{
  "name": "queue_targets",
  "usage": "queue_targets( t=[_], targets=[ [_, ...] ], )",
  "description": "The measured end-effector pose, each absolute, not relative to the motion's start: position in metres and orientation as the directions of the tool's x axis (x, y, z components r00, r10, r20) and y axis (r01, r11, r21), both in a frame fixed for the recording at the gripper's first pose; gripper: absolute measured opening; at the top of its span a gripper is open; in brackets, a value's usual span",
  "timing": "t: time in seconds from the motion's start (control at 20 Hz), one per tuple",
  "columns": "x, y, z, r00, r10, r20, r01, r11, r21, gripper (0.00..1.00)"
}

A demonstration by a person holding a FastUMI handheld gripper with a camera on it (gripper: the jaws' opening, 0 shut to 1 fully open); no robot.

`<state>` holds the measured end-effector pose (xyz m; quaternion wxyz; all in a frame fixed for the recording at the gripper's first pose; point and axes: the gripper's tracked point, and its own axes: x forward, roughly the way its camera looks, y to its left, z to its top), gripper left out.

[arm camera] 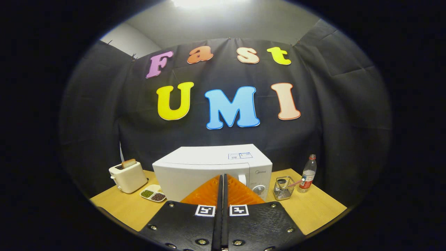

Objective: Open the microwave, put the food inside, and close the microwave door.

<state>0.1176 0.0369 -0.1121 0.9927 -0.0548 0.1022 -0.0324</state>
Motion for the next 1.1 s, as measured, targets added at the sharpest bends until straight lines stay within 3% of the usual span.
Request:
queue_targets(
  t=[0.35, 0.45, 0.55, 0.6, 0.65, 0.7, 0.75, 1.1],
  targets=[
    [0.053, 0.040, -0.096, 0.982, -0.095, -0.160, 0.072, 0.987, -0.142, 0.01],
    [0.037, 0.042, -0.096, 0.983, -0.098, -0.156, 0.077, 0.988, -0.134, 0.05],
    [0.024, 0.050, -0.097, 0.985, -0.074, -0.156, 0.056, 0.992, -0.115, 0.31],
    [0.019, 0.052, -0.097, 0.986, -0.070, -0.153, 0.053, 0.992, -0.113, 0.58],
    [0.014, 0.051, -0.098, 0.986, -0.070, -0.150, 0.053, 0.992, -0.115, 0.72],
    [0.008, 0.051, -0.098, 0.986, -0.077, -0.151, 0.059, 0.991, -0.121, 0.95],
    [0.008, 0.053, -0.099, 0.986, -0.073, -0.150, 0.055, 0.991, -0.120, 0.99],
    [0.003, 0.064, -0.088, 0.991, -0.061, -0.116, 0.045, 0.990, -0.135, 0.99]
  ],
)
